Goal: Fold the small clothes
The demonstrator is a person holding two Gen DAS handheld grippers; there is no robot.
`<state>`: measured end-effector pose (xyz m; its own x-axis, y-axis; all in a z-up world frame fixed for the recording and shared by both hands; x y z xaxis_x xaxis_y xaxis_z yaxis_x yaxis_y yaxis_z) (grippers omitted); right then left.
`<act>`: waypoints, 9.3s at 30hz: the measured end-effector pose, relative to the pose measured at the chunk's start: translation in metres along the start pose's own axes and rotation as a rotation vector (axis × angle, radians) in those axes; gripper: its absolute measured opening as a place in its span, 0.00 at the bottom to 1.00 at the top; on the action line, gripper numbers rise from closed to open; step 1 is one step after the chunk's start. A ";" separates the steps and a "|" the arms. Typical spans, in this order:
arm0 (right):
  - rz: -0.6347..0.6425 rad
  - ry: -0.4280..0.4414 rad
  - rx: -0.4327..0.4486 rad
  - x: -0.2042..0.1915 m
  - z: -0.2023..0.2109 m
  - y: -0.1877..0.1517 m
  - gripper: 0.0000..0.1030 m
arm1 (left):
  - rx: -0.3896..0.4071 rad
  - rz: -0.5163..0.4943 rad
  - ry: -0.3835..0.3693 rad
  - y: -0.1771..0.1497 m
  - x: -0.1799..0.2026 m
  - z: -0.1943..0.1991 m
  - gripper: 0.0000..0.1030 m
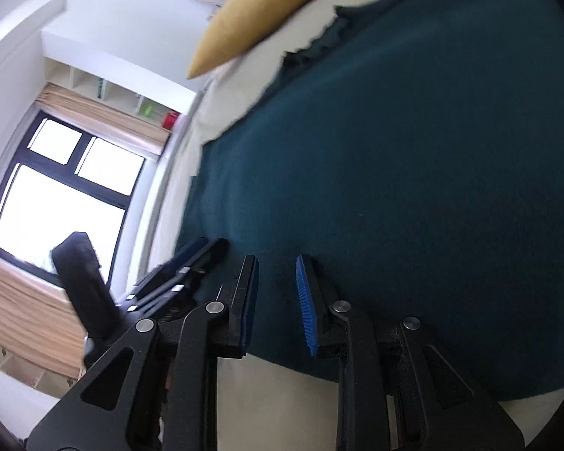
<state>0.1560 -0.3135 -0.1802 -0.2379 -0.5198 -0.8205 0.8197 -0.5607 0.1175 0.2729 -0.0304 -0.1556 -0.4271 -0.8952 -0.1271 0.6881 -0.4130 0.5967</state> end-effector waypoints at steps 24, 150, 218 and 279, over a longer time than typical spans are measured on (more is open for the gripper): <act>-0.090 0.117 0.345 0.006 0.147 0.026 0.46 | 0.087 0.254 -0.213 -0.021 -0.025 0.027 0.51; -0.316 0.289 -0.048 -0.013 -0.042 0.103 0.44 | -0.053 0.140 -0.593 0.077 0.147 -0.017 0.08; -0.165 -0.193 0.044 0.043 0.061 0.156 0.18 | 0.002 0.019 -0.563 0.084 0.163 -0.001 0.40; 0.074 -0.079 0.197 0.000 0.100 0.134 0.22 | 0.052 -0.050 -0.420 0.096 0.164 0.024 0.31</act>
<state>0.2139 -0.4530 -0.1079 -0.2269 -0.6087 -0.7603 0.7206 -0.6301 0.2894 0.2549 -0.2129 -0.0997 -0.6686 -0.7239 0.1702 0.6343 -0.4358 0.6385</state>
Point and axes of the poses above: each gripper's, at about its wrist camera, not at the fingertips, and z roughly against the way its jaws point, x to its right, y to its top, the point moved 8 cm from there along -z, roughly the way its jaws point, and after that the axes turned 14 degrees about -z, right-handed, at the moved point
